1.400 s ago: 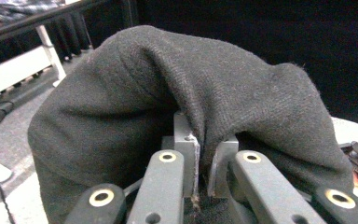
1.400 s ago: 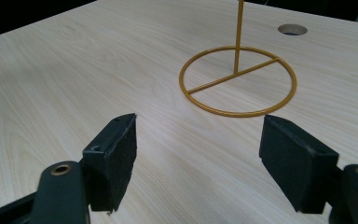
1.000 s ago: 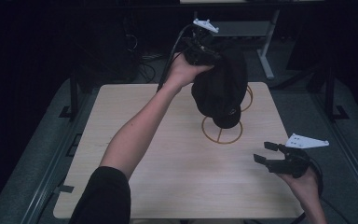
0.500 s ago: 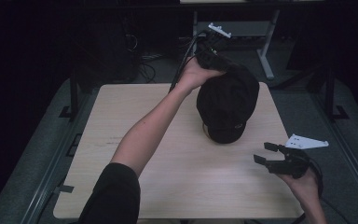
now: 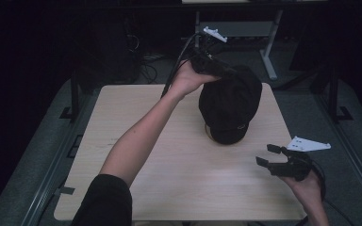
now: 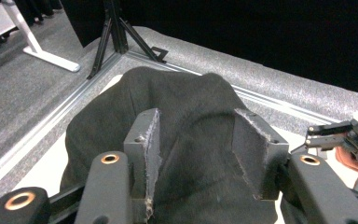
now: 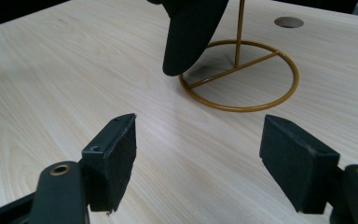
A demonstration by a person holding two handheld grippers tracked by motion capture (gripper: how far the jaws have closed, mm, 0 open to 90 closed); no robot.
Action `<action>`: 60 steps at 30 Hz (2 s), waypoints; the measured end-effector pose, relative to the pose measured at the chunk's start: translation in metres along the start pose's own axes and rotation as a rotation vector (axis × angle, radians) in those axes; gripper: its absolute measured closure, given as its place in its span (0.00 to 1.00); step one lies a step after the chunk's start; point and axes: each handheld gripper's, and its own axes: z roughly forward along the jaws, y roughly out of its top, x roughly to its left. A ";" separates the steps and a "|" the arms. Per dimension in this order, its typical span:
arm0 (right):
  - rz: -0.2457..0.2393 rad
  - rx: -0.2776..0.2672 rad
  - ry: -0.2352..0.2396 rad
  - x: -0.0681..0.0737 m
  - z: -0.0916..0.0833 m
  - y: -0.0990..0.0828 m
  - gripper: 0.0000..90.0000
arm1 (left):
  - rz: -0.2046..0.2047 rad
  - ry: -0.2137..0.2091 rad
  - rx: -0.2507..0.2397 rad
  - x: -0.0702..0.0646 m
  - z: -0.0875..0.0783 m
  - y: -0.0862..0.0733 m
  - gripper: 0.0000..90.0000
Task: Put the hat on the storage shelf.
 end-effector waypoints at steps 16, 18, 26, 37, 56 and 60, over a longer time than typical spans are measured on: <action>-0.001 -0.001 -0.033 0.004 0.003 -0.001 0.28 | -0.021 0.019 -0.004 -0.006 -0.026 -0.026 0.51; -0.003 -0.001 -0.035 0.004 0.004 -0.001 0.28 | -0.012 0.026 0.010 -0.006 -0.029 -0.030 0.51; 0.004 -0.009 -0.046 0.007 0.005 0.000 0.27 | -0.027 0.031 0.003 -0.012 -0.040 -0.047 0.49; 0.002 -0.016 -0.051 0.010 0.007 0.001 0.26 | -0.036 0.041 -0.010 -0.017 -0.052 -0.066 0.45; -0.004 -0.024 -0.051 0.018 0.012 0.006 0.24 | -0.079 0.068 -0.014 -0.026 -0.077 -0.120 0.40; -0.005 -0.016 -0.053 0.018 0.013 0.006 0.24 | -0.086 0.075 -0.014 -0.026 -0.083 -0.132 0.39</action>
